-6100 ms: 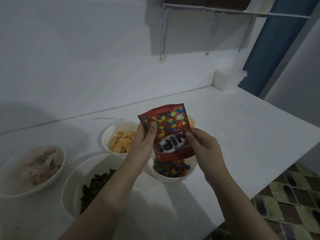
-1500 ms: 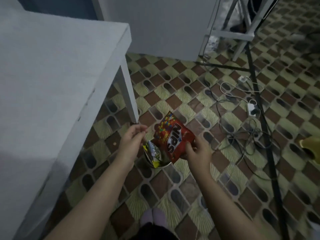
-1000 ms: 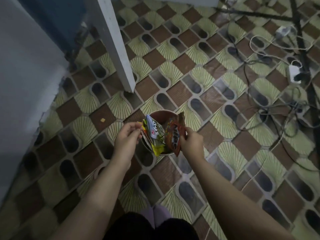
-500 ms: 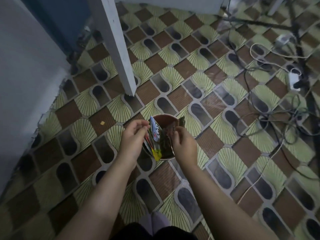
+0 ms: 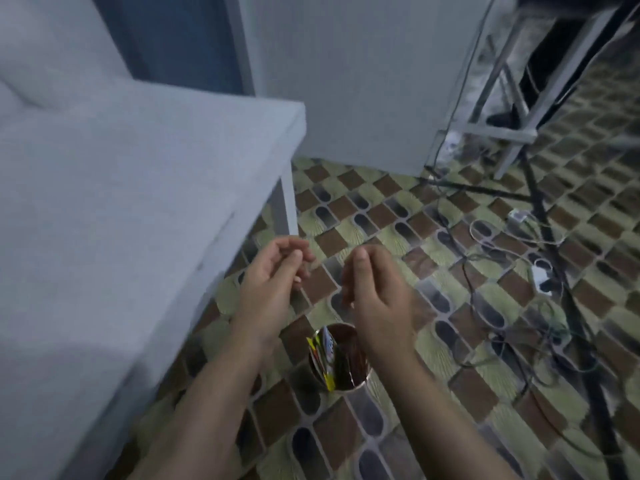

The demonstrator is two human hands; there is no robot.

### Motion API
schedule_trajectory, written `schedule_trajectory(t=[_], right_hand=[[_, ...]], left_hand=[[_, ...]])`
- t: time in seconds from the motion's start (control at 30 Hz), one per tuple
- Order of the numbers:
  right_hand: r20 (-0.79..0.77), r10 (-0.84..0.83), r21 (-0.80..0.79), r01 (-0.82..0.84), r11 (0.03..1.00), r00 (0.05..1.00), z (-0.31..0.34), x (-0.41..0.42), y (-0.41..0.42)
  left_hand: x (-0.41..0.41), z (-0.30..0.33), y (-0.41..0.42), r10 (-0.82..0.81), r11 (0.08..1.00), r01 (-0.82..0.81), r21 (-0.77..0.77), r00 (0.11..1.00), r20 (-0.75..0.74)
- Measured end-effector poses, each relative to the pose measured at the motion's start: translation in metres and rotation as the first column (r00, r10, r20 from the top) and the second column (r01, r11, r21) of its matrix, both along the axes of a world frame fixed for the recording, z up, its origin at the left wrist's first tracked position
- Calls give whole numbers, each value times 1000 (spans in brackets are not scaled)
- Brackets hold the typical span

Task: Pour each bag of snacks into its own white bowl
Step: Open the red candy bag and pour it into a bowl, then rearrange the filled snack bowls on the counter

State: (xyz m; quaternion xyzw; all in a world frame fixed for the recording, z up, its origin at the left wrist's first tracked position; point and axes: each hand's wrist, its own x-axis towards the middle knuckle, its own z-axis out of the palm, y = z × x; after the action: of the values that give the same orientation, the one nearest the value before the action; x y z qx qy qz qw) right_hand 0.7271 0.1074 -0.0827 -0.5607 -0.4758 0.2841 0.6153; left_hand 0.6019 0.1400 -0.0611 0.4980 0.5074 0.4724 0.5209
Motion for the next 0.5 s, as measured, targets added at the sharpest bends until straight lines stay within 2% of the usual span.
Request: schedule_trajectory(t=[0.13, 0.27, 0.4, 0.5], right_hand=[[39, 170, 130, -173, 976, 985, 91, -41, -9], [22, 363, 190, -360, 913, 932, 148, -80, -23], [51, 576, 232, -571, 788, 816, 186, -126, -43], [64, 681, 235, -674, 700, 729, 203, -161, -62]], left_hand=[[-51, 94, -30, 116, 982, -105, 157, 991, -63], [-103, 148, -72, 297, 931, -275, 238, 953, -60], [-146, 179, -123, 481, 829, -465, 311, 876, 28], [-169, 191, -160, 574, 748, -550, 371, 817, 55]])
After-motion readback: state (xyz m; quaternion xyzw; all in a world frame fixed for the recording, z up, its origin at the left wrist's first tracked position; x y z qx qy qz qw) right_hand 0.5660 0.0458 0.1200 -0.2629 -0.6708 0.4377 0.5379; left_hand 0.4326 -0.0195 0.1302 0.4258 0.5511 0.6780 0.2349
